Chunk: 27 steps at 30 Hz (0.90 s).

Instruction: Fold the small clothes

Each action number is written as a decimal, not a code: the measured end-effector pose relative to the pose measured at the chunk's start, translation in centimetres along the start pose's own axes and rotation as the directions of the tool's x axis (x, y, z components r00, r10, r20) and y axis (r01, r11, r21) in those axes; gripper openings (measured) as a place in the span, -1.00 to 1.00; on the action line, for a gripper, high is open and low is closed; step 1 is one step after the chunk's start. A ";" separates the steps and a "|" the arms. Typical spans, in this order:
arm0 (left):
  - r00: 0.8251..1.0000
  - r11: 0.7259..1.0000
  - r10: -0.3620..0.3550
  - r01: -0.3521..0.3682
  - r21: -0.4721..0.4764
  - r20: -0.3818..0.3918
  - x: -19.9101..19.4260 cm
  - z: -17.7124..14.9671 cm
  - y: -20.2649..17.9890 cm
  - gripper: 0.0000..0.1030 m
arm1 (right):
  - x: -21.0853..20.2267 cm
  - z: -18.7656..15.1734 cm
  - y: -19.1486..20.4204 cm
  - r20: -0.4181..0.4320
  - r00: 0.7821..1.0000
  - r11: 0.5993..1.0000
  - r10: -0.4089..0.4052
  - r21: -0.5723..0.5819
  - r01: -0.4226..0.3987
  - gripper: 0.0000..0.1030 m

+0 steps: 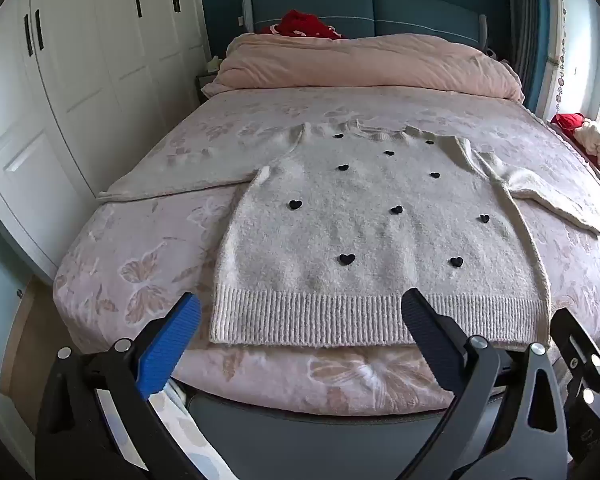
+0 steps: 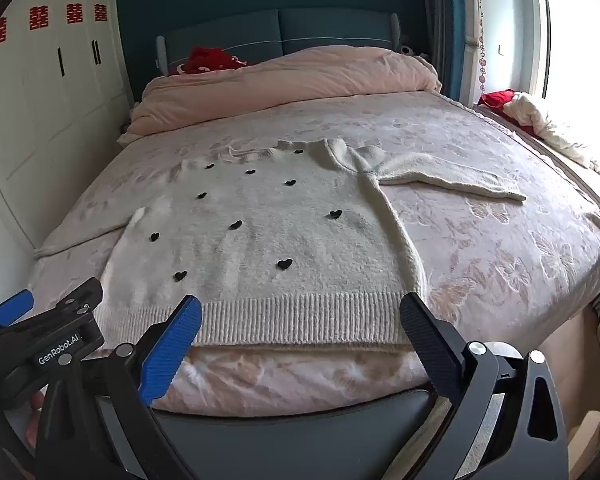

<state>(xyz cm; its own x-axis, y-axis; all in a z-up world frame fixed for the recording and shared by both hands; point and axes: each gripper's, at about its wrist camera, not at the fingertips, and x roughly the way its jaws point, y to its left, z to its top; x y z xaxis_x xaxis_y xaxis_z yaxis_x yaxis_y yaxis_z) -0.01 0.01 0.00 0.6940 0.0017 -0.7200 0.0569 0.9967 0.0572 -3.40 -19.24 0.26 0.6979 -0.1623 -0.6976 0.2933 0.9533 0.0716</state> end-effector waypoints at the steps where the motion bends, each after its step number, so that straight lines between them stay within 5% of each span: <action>1: 1.000 1.000 -0.001 0.001 0.009 0.006 -0.1 0.0 -0.1 0.91 | 0.0 0.0 0.1 0.003 1.000 1.000 0.000 -0.004 0.001 0.90; 27: 1.000 0.999 0.001 -0.001 0.040 0.012 -0.6 0.1 -0.8 0.91 | -0.4 -0.1 -0.3 0.010 1.000 1.000 -0.001 0.017 0.001 0.90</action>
<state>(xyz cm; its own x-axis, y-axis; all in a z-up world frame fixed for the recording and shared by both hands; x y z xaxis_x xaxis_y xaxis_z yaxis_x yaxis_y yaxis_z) -0.38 -0.80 0.48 0.7029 0.0015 -0.7113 0.0850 0.9927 0.0861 -3.80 -19.46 0.45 0.7039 -0.1661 -0.6907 0.3049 0.9488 0.0825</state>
